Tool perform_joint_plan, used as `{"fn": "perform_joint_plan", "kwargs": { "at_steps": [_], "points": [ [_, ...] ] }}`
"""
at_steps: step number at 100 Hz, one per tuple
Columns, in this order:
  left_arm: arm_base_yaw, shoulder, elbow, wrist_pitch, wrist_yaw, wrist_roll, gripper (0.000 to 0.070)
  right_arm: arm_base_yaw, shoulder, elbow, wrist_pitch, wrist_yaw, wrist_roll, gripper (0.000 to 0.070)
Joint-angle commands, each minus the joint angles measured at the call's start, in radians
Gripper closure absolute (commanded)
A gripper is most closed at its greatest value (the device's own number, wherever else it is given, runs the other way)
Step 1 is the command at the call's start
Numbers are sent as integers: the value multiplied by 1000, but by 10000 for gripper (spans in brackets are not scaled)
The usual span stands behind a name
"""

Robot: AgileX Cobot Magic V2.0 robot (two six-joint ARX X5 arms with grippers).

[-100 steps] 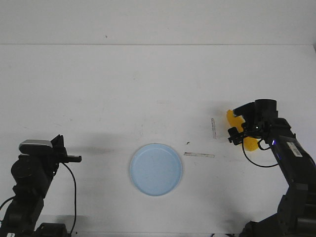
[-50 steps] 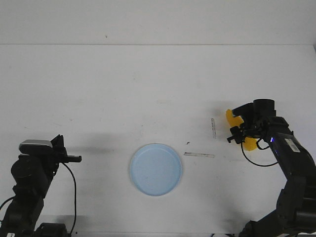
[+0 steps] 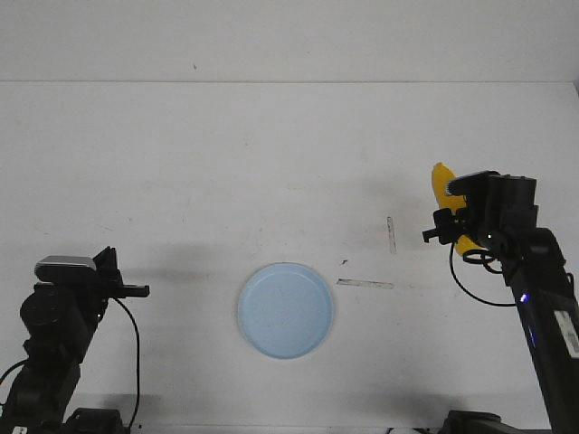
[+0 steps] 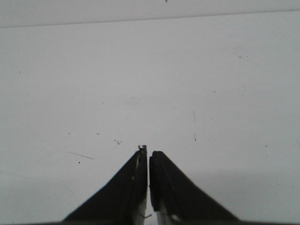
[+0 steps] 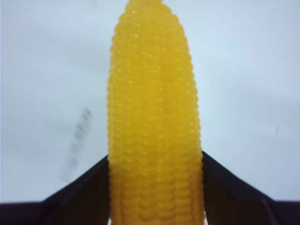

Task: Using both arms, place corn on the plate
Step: 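Carry the corn with the right gripper over the blue plate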

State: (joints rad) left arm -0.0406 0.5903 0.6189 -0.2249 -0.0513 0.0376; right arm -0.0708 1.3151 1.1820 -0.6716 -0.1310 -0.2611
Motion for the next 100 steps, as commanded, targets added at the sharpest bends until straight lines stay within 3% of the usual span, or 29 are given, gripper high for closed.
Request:
{"fn": "perform_joint_plan", "kwargs": {
  "at_steps": [1, 21, 36, 54, 76, 100],
  "points": [
    [-1, 4, 9, 9, -2, 7, 700, 22, -50, 21, 6, -5, 106, 502],
    [-1, 4, 9, 9, -2, 7, 700, 182, -171, 21, -25, -86, 258, 502],
    [-1, 4, 9, 9, -2, 7, 700, 388, -174, 21, -104, -78, 375, 502],
    [-1, 4, 9, 9, -2, 7, 700, 620, -129, 20, -142, -69, 451, 502],
    [-1, 4, 9, 9, -2, 6, 700, 857, -20, 20, -140, 53, 558, 502],
    [-1, 4, 9, 9, -2, 6, 700, 969, 154, 20, -103, 82, 605, 501]
  ]
}}
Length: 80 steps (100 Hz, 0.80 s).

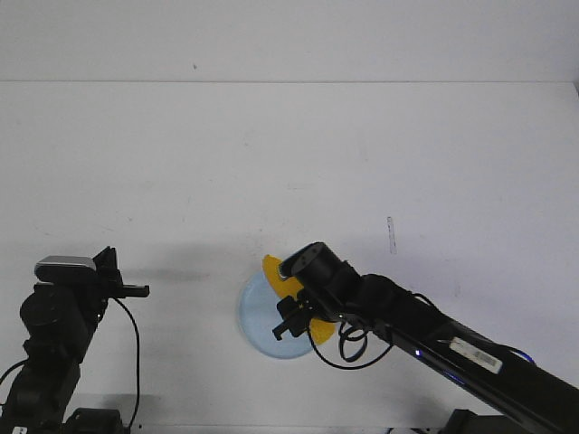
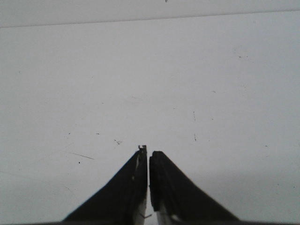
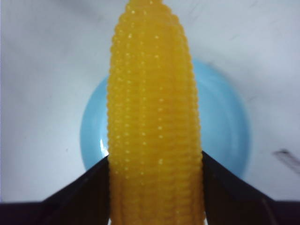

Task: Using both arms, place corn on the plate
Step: 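Carry the corn with the right gripper over the blue plate, then lower the corn onto the plate and open the right gripper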

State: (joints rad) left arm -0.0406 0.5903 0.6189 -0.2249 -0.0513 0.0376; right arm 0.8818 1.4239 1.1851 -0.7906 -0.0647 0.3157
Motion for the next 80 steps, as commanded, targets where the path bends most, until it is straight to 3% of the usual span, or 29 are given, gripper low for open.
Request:
{"fn": "perform_joint_plan", "kwargs": {
  "at_steps": [1, 57, 64, 74, 80],
  "points": [
    [-1, 4, 9, 9, -2, 6, 700, 19, 56, 17, 20, 18, 29, 501],
    [-6, 4, 9, 9, -2, 7, 700, 22, 221, 17, 72, 21, 19, 476],
    [-6, 4, 9, 9, -2, 7, 700, 22, 221, 17, 72, 20, 6, 381],
    [-6, 4, 9, 9, -2, 7, 700, 21, 221, 17, 71, 19, -25, 139],
    [-6, 4, 9, 9, -2, 7, 700, 21, 221, 17, 73, 18, -45, 65]
  ]
}}
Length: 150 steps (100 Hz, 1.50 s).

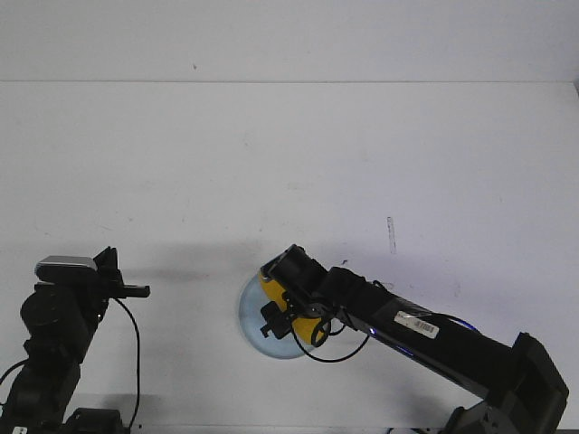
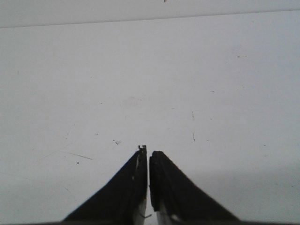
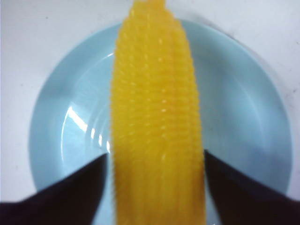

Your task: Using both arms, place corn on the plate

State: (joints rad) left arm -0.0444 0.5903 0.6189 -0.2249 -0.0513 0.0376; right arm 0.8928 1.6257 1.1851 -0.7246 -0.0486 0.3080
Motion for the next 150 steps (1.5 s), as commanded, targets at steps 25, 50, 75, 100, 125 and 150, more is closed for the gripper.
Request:
{"fn": "perform_joint_plan", "kwargs": {
  "at_steps": [25, 50, 75, 100, 125, 150],
  "points": [
    [-3, 4, 9, 9, -2, 7, 700, 3, 17, 34, 41, 3, -70, 60],
    [-3, 4, 9, 9, -2, 7, 700, -55, -11, 153, 29, 2, -109, 252],
    [-3, 4, 9, 9, -2, 7, 700, -203, -105, 209, 39, 87, -196, 657],
    [-23, 4, 9, 9, -2, 7, 700, -450, -211, 195, -58, 188, -257, 684],
    [-35, 4, 9, 9, -2, 7, 700, -696, -373, -32, -39, 179, -257, 683],
    [-35, 5, 9, 9, -2, 7, 700, -776, -641, -356, 89, 145, -257, 684]
  ]
}}
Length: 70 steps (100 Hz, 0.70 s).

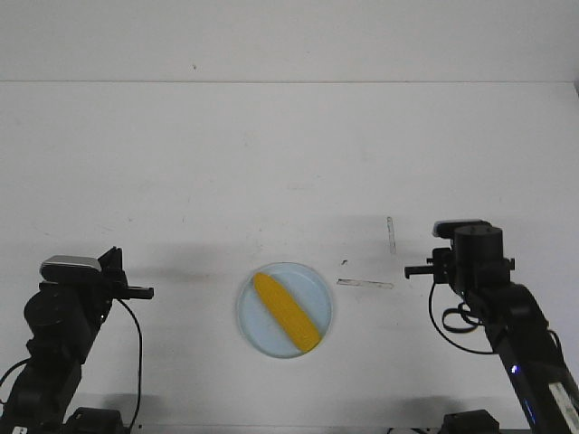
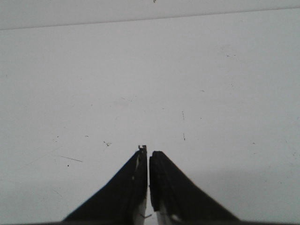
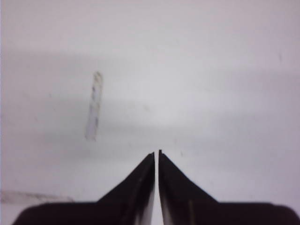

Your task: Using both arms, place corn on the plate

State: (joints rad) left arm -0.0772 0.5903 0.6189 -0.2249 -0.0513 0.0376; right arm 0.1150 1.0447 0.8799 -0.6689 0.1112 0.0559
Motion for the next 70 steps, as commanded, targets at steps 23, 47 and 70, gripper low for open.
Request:
{"fn": "perform_joint_plan", "kwargs": {
  "at_steps": [23, 47, 70],
  "points": [
    [-3, 12, 9, 9, -2, 7, 700, 3, -350, -206, 58, -37, -5, 684],
    [-3, 13, 9, 9, -2, 7, 700, 3, -623, -219, 81, -35, -9, 684],
    [-3, 11, 9, 10, -2, 6, 700, 3, -767, -219, 101, -35, -9, 683]
  ]
}}
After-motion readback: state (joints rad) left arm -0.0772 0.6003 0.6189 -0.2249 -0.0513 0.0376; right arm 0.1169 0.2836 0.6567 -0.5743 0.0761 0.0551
